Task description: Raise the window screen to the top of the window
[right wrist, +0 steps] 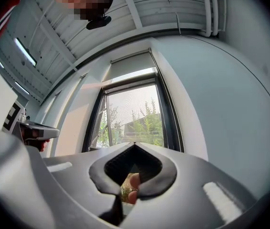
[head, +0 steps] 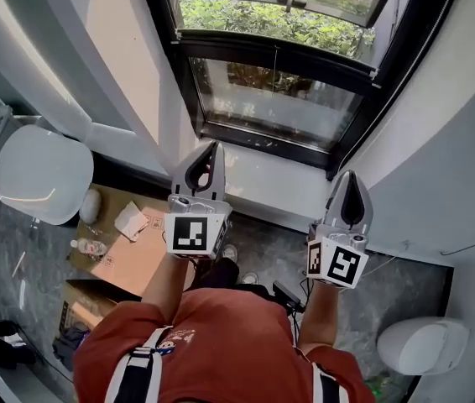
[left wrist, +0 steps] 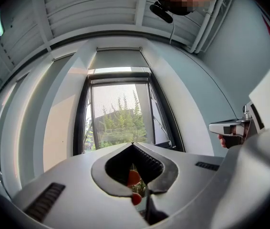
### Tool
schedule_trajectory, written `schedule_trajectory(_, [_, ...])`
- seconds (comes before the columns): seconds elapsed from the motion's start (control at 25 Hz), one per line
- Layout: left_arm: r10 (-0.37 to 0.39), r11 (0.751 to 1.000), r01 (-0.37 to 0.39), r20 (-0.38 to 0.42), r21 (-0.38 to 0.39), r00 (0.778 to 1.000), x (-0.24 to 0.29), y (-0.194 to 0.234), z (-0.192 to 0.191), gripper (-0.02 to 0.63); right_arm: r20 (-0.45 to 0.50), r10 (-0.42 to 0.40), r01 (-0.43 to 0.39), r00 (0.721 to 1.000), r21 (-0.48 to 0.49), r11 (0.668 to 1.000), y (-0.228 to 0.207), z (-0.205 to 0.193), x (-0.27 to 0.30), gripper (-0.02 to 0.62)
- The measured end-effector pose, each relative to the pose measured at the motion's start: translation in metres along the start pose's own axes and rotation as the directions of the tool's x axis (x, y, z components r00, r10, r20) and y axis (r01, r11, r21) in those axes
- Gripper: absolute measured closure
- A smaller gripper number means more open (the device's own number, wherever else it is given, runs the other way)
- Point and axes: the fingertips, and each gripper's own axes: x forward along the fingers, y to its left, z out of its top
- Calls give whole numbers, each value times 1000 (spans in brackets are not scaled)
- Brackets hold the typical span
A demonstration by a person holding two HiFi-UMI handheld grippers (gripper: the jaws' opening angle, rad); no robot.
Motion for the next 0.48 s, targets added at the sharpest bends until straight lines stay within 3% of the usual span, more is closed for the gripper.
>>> schedule_trajectory(0.48, [-22, 1000, 23, 30, -13, 999, 64, 10, -14, 601, 13, 7, -6, 1000, -48, 999, -4, -20, 55, 586])
